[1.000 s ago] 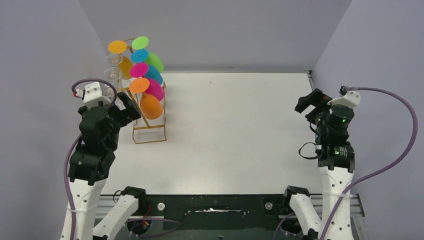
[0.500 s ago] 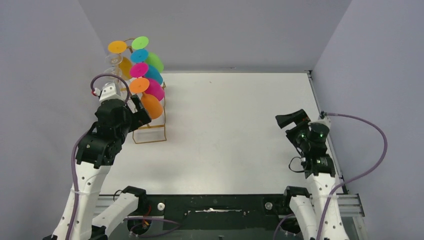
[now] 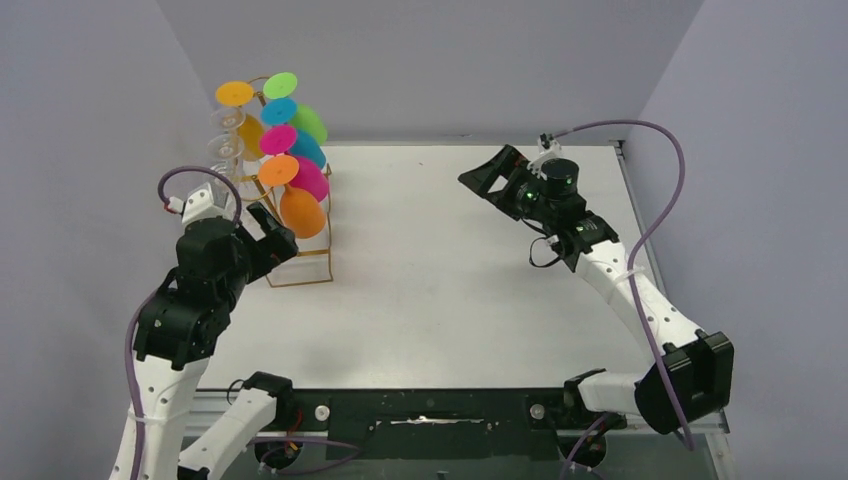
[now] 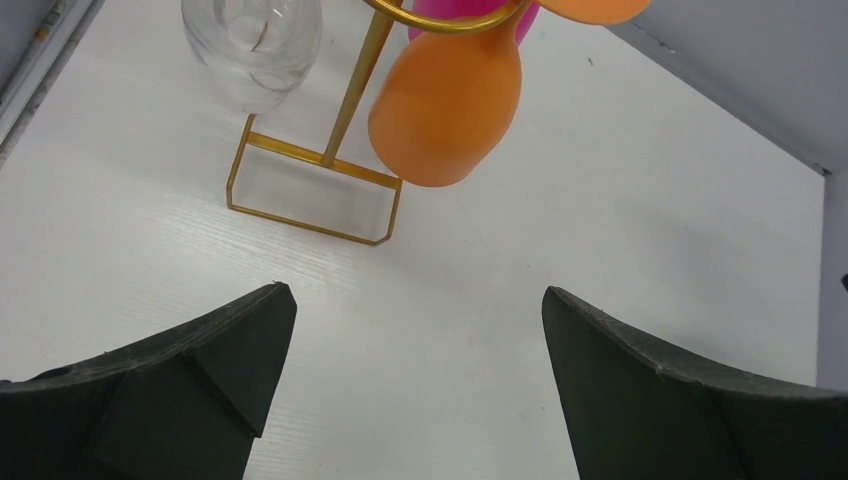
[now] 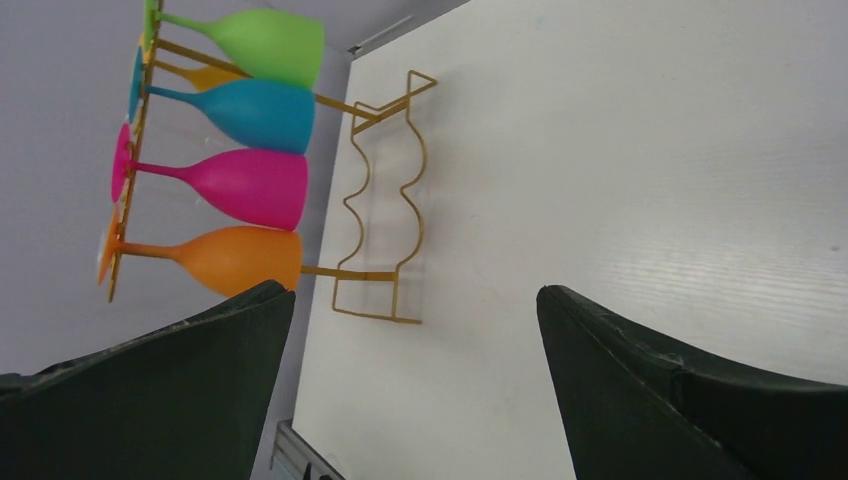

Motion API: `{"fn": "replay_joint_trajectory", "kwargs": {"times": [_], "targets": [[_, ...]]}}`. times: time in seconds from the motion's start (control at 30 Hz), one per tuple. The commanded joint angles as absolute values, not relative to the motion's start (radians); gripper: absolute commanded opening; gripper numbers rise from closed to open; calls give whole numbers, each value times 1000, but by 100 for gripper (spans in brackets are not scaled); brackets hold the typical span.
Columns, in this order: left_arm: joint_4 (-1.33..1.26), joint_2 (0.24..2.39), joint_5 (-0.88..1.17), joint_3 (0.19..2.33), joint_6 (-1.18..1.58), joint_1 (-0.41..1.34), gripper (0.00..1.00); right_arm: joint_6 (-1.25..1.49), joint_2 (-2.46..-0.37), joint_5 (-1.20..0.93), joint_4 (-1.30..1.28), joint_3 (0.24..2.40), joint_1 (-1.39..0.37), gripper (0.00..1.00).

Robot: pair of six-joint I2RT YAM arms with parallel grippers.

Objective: Take the wine glass off the wine glass rack
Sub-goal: Pick up the wine glass from the wine rack.

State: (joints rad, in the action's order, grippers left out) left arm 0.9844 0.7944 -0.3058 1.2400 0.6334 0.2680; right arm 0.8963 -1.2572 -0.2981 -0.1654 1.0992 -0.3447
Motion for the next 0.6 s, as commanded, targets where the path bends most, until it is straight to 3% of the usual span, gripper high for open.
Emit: {"fn": "replay_joint_trajectory", "kwargs": {"times": [0.0,0.23,0.33,0.57], "targets": [[896,753,-316,1232,673,274,98,914,-1318,-372,47,1179,-420,98],[765,723,-338,1258,704,275,95,934,-1463,-373,82,1300,-576,99],[749,769,-327,1328,718,277,88,968,-1499,-378,137,1317,-610,97],[717,926,-311,1515,668,277,83,977,-1527,-346,121,1347,-644,95]]}}
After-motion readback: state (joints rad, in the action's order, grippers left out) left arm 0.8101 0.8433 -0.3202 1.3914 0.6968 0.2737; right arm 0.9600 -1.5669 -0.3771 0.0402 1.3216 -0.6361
